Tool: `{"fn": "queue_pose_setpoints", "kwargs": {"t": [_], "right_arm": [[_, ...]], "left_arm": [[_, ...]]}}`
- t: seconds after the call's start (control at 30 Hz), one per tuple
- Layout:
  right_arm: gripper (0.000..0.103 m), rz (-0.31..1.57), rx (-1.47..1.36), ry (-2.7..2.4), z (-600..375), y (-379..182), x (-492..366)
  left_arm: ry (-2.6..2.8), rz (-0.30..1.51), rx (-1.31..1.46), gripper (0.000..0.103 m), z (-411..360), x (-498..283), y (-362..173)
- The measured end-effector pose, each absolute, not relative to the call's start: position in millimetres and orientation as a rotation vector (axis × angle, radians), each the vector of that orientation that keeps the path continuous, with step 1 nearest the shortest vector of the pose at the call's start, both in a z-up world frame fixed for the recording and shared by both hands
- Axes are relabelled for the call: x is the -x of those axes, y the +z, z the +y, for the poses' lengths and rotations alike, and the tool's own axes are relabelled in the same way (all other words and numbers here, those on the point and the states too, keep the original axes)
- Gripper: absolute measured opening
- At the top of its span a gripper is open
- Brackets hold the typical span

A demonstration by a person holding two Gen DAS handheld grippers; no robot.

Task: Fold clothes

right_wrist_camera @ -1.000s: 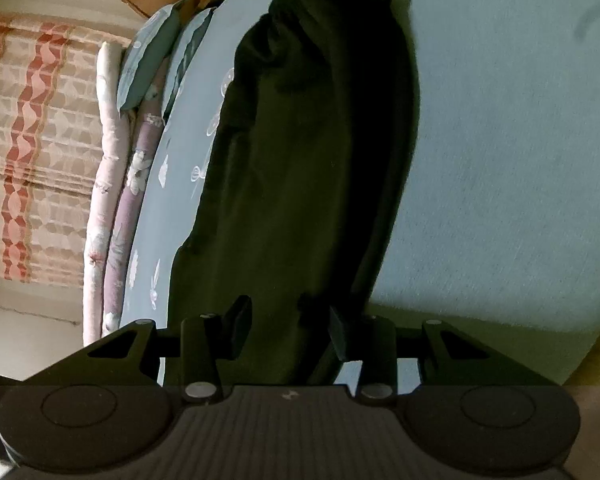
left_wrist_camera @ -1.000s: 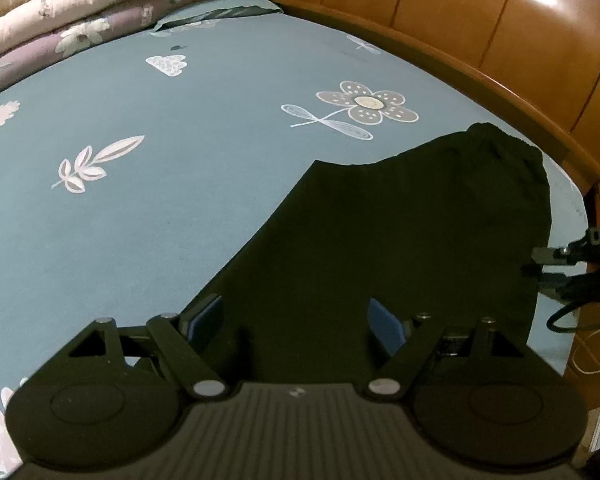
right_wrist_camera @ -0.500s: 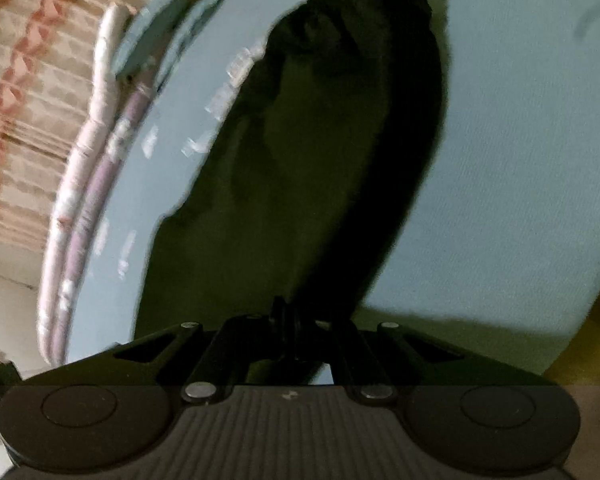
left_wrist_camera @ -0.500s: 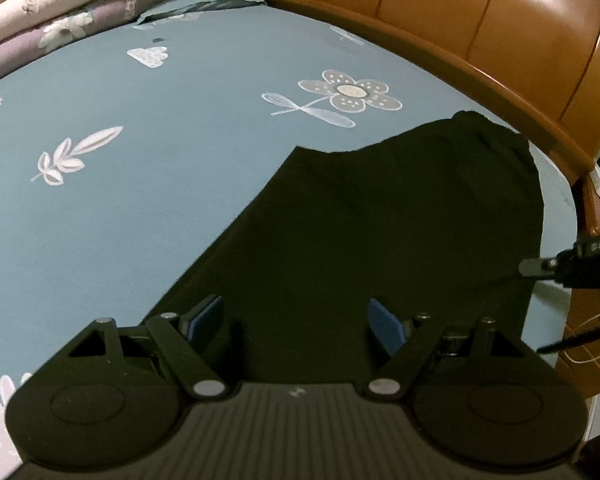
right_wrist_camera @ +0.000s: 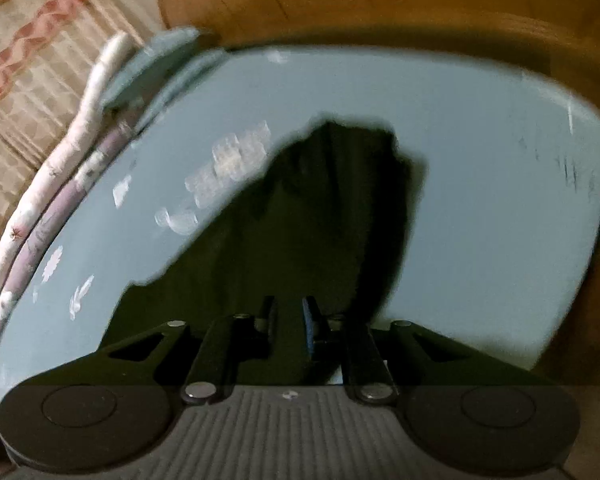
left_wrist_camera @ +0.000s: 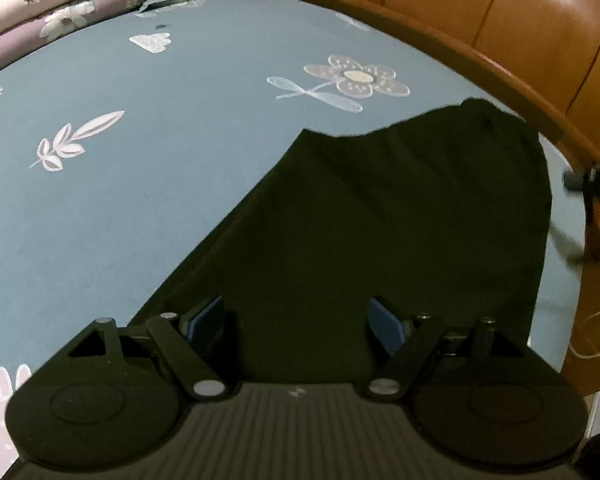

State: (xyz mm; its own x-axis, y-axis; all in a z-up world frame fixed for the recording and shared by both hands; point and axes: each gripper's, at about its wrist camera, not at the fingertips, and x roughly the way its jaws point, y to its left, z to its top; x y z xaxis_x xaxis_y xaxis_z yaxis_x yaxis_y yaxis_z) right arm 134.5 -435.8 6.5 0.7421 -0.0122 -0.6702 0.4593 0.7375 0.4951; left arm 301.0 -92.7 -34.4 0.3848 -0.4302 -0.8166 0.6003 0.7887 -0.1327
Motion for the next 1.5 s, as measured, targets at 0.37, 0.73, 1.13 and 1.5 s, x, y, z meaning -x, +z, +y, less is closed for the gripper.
{"fn": "queue_pose_setpoints", "kwargs": {"t": [0.37, 0.73, 1.13, 1.5], "right_arm": [[0.025, 0.845, -0.723, -0.268, -437, -51, -160], [0.044, 0.754, -0.681, -0.316, -458, -31, -170], [0.049, 0.761, -0.706, -0.244, -454, -40, -171], [0.053, 0.764, -0.708, -0.221, -454, -42, -171]], "left_arm": [[-0.485, 0.985, -0.2, 0.079, -67, -328, -44], [-0.615, 0.888, -0.217, 0.037, -95, -331, -35], [-0.626, 0.935, -0.259, 0.019, -99, -362, -48], [-0.688, 0.986, -0.265, 0.018, -90, -364, -47]]}}
